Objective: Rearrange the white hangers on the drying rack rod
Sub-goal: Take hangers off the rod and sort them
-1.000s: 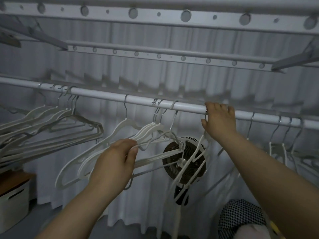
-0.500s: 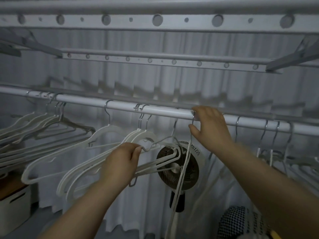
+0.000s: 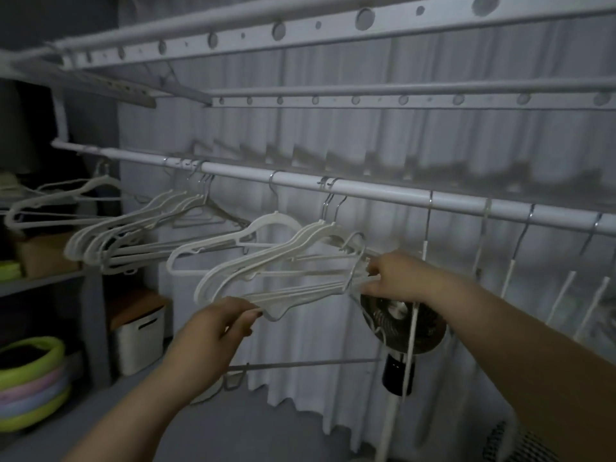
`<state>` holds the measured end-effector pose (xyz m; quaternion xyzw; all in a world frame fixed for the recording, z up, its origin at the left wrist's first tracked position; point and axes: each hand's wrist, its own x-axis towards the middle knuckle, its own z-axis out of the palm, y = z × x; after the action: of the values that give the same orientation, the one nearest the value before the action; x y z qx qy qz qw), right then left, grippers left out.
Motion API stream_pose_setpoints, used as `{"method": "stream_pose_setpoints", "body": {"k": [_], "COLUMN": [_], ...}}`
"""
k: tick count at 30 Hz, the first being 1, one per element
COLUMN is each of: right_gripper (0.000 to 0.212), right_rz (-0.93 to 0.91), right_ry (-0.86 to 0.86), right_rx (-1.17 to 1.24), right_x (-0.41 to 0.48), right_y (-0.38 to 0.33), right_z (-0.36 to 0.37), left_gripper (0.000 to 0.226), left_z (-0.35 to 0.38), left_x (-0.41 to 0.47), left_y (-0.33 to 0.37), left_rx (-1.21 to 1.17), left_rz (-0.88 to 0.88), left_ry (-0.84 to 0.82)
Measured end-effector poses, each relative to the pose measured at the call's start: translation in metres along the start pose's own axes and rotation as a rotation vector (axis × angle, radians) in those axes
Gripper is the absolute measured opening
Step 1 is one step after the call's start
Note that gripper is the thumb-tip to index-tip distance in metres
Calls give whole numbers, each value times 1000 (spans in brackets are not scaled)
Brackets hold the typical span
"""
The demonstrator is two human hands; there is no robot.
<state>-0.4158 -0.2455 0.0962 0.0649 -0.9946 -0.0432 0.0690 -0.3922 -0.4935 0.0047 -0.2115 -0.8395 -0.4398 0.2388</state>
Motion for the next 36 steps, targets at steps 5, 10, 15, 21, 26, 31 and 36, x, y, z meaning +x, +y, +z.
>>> {"method": "stream_pose_setpoints", "body": {"k": [5, 10, 15, 21, 26, 31, 36], "right_gripper": [72, 22, 18, 13, 18, 11, 16], "right_rz": [15, -51, -166, -251, -283, -234, -66], "right_ry": [-169, -204, -300, -423, -614, -563, -359], "right_rx": [322, 538, 818, 1080, 1234, 1229, 1164], "right_x": [-3, -12, -30, -60, -99, -125, -142], "right_y": [-26, -56, -100, -141, -154, -166, -166], "right_z": [-1, -5, -2, 1, 3, 8, 18], "left_gripper": [31, 34, 33, 31, 21, 33, 22], "left_z": [-36, -84, -137, -170, -169, -150, -125], "left_x": [-25, -52, -88, -120, -124, -124, -130], "left_y": [-5, -10, -27, -44, -64, -84, -66], "left_rx": [-199, -365, -431, -516, -342, 154, 114], "left_rz": [-55, -148, -255, -339, -417, -408, -254], "left_ry": [5, 24, -37, -100, 73, -19, -313]}}
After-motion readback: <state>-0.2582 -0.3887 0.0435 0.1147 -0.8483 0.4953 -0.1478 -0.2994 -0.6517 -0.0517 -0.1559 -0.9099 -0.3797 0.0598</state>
